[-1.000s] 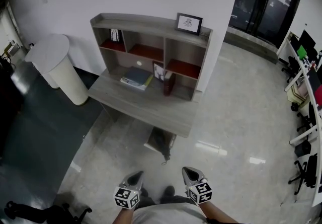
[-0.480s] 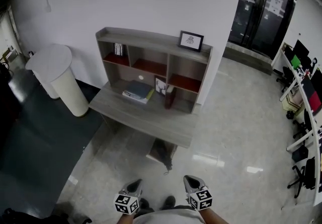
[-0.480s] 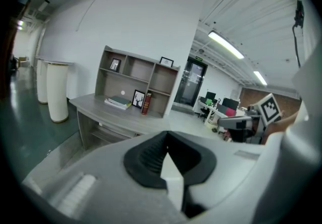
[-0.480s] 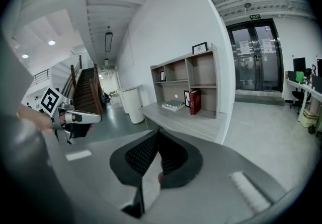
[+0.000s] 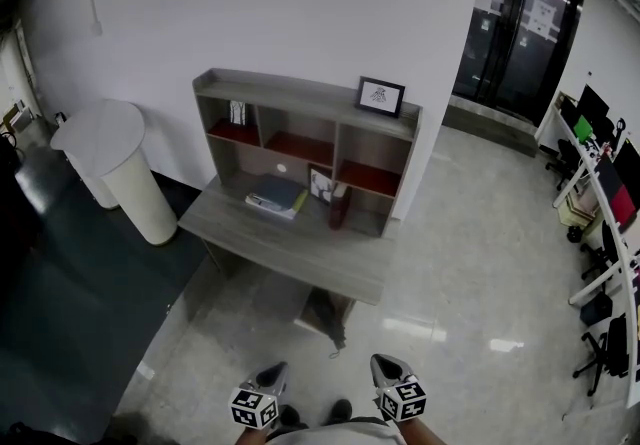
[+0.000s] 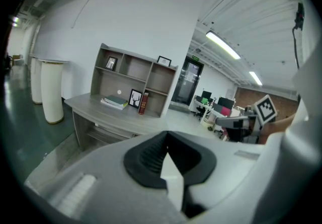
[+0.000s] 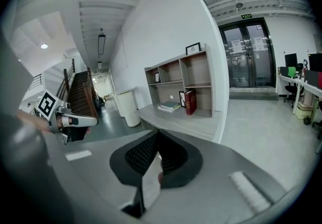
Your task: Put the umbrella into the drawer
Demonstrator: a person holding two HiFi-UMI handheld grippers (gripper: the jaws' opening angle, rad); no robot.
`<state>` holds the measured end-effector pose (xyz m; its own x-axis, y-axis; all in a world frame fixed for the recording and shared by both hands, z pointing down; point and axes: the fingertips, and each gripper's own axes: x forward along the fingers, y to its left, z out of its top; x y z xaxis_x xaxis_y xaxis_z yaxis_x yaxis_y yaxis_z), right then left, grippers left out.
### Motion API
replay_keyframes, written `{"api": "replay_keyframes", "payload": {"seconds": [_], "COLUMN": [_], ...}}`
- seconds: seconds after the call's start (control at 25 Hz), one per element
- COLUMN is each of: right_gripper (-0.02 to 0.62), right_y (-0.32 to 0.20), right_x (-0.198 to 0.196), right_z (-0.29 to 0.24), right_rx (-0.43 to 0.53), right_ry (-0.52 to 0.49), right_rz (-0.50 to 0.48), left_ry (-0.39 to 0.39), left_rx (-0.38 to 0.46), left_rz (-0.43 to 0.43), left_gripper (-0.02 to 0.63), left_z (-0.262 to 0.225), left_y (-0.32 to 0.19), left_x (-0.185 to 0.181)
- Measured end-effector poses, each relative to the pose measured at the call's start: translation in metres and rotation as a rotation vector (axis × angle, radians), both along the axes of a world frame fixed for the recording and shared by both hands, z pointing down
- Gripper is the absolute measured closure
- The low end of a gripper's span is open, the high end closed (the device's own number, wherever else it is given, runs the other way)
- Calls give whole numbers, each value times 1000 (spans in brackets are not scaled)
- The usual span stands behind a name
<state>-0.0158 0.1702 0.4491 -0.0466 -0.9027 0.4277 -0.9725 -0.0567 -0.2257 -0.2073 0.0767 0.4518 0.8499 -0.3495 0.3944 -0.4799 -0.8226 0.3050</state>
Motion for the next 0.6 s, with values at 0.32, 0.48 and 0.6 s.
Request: {"api": "replay_keyframes", "payload": {"seconds": [0.32, 0.48, 0.6], "right_gripper": [591, 591, 591], "right_y": [-12, -9, 0], "right_x": [-1, -5, -12], "right_z": [-9, -6, -2], "right_rx": [19, 5, -20], "right_ry": [1, 0, -12], "right_rz": [10, 2, 4], "left_ry": [11, 11, 2], "left_rx": [27, 18, -6], "left_rz": [19, 16, 16], "left_gripper": [603, 603, 603], "left_z": [-10, -9, -4], "left_y": [-9, -10, -4], "left_x": [1, -5, -12]}}
